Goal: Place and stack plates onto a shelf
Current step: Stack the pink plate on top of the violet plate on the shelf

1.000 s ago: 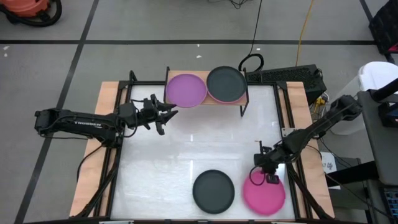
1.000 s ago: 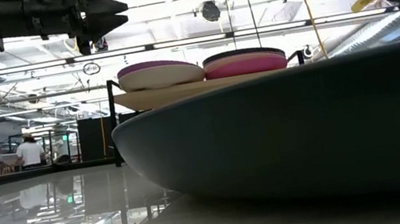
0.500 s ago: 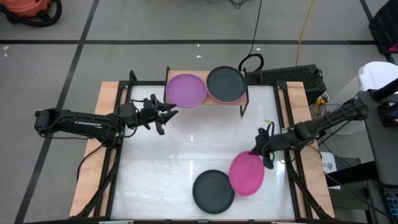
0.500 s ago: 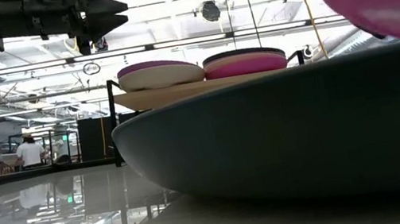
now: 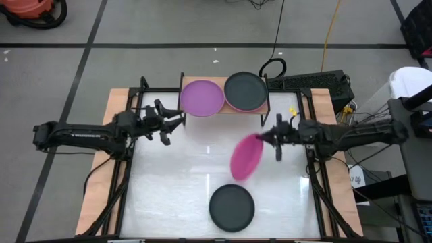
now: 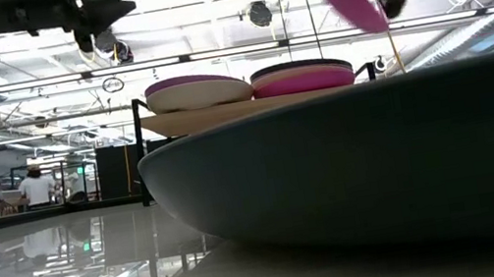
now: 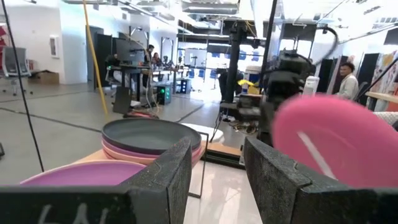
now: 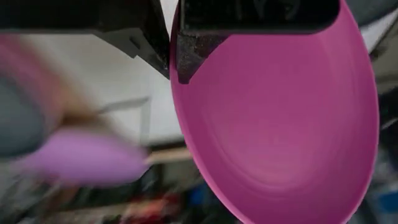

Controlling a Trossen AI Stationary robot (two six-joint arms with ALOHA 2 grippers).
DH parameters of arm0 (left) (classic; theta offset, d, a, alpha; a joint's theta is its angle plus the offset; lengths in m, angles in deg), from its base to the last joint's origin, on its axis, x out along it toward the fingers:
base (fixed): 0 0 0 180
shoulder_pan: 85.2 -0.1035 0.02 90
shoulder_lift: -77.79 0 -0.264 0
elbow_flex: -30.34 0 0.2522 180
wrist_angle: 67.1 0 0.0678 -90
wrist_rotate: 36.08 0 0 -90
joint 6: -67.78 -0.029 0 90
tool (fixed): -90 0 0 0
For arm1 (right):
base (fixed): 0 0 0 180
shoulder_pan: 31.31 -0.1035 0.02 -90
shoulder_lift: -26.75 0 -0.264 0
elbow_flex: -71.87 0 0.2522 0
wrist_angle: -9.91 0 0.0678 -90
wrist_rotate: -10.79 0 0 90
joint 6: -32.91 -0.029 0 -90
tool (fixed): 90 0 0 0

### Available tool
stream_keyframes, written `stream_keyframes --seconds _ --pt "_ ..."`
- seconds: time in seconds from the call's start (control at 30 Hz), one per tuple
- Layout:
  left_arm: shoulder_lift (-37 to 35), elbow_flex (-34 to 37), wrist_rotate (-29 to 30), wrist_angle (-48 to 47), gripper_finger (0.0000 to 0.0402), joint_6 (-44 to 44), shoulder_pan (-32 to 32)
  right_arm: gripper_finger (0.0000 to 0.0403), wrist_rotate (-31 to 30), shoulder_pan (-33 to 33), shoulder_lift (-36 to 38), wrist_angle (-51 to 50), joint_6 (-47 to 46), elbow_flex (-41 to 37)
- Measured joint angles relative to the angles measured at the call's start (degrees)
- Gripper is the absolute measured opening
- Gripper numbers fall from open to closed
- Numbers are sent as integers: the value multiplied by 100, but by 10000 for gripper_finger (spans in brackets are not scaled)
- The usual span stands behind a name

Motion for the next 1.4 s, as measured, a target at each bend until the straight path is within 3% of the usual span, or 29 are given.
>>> stream_keyframes --seconds 0.23,0.47,0.63,0.8,1.07,1.4 --pt "-98 1 0 -139 152 -44 0 0 -279 1189 -633 1329 479 477" --pt "-400 2 0 -219 152 -328 0 0 -237 2107 -1874 2087 802 1428" --pt "-577 2 0 -449 152 -323 0 0 375 2720 -3020 2112 691 2445" --pt "-858 2 0 -833 152 -296 0 0 1214 3253 -4209 1910 -197 3422" --pt "-1560 2 6 -1595 152 -145 0 0 2156 3648 -5501 1566 -1107 4264" --pt "-1598 2 11 -1686 152 -54 0 11 2138 3728 -5914 1437 -1168 4262"
